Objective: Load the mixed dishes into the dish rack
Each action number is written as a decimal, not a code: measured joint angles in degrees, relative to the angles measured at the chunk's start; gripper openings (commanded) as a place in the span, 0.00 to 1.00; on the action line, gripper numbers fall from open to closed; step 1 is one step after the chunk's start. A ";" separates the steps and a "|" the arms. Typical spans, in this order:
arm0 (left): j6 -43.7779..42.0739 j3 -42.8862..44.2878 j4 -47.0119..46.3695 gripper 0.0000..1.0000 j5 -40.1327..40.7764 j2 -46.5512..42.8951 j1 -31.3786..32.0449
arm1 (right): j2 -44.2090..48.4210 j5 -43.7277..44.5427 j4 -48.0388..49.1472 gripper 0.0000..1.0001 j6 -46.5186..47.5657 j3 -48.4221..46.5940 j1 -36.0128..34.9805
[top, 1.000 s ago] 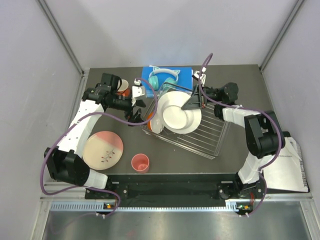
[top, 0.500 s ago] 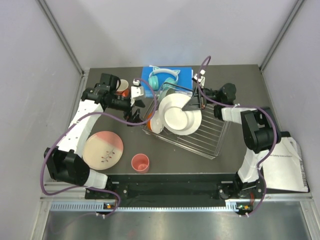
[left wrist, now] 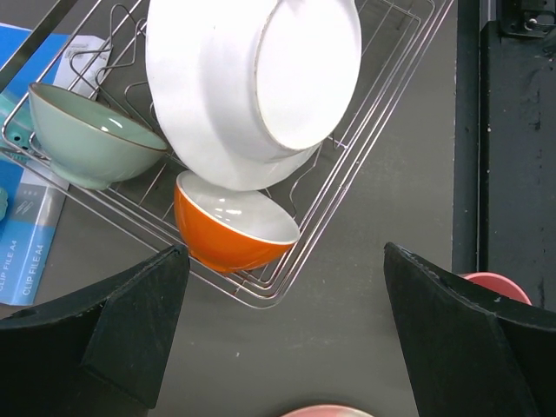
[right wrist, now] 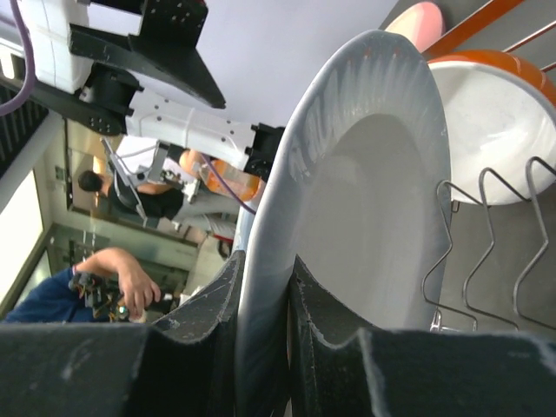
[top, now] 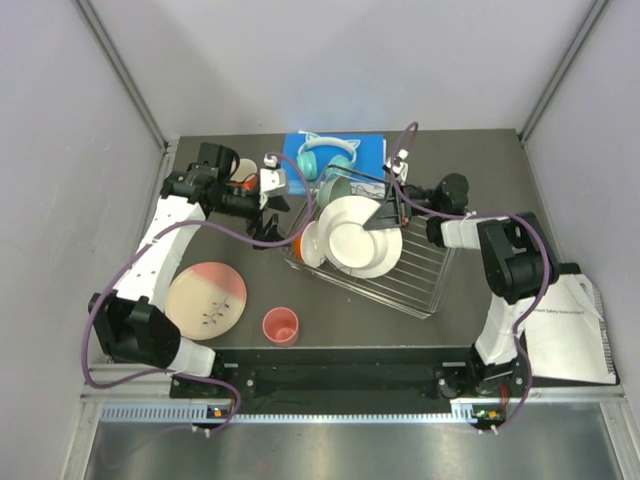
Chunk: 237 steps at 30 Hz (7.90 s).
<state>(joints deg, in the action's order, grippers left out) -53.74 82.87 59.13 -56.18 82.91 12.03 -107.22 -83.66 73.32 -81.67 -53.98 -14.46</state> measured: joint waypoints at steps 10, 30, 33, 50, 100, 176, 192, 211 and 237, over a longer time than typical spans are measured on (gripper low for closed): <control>-0.24 1.46 0.90 0.98 -0.42 0.61 -0.37 | -1.25 2.40 1.57 0.08 0.57 1.92 -0.63; -0.42 2.56 1.03 0.98 -0.52 1.11 -0.52 | -2.89 2.29 1.84 1.00 1.84 4.87 -1.44; -0.44 2.62 1.09 0.98 -0.52 1.11 -0.55 | -2.82 2.29 1.75 1.00 1.75 4.87 -1.42; -0.44 4.81 2.69 0.97 -0.39 1.05 -0.68 | 4.33 3.98 0.72 1.00 2.25 7.28 6.23; 2.23 0.76 3.74 0.99 6.56 -1.11 -17.75 | 32.30 56.17 -84.37 1.00 67.65 -3.17 8.74; -9.88 -28.11 6.73 0.99 24.83 12.55 -61.90 | -36.22 69.90 -112.69 1.00 71.80 -74.29 -47.30; -2.08 -26.99 4.70 0.99 21.53 14.12 -51.84 | -37.29 64.48 -112.34 0.60 68.76 -74.82 -45.16; 1.57 -23.45 4.22 0.99 23.23 16.37 -50.05 | -37.79 55.28 -111.38 0.54 66.60 -74.82 -42.34; -1.88 -18.40 1.84 0.14 9.64 25.40 -41.35 | -37.79 45.18 -100.61 0.99 63.01 -75.17 -44.37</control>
<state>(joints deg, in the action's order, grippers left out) -55.61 64.47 60.97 -46.54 108.31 -29.32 -145.01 -38.48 -27.29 -18.65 -129.14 -58.83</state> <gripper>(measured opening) 0.132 0.348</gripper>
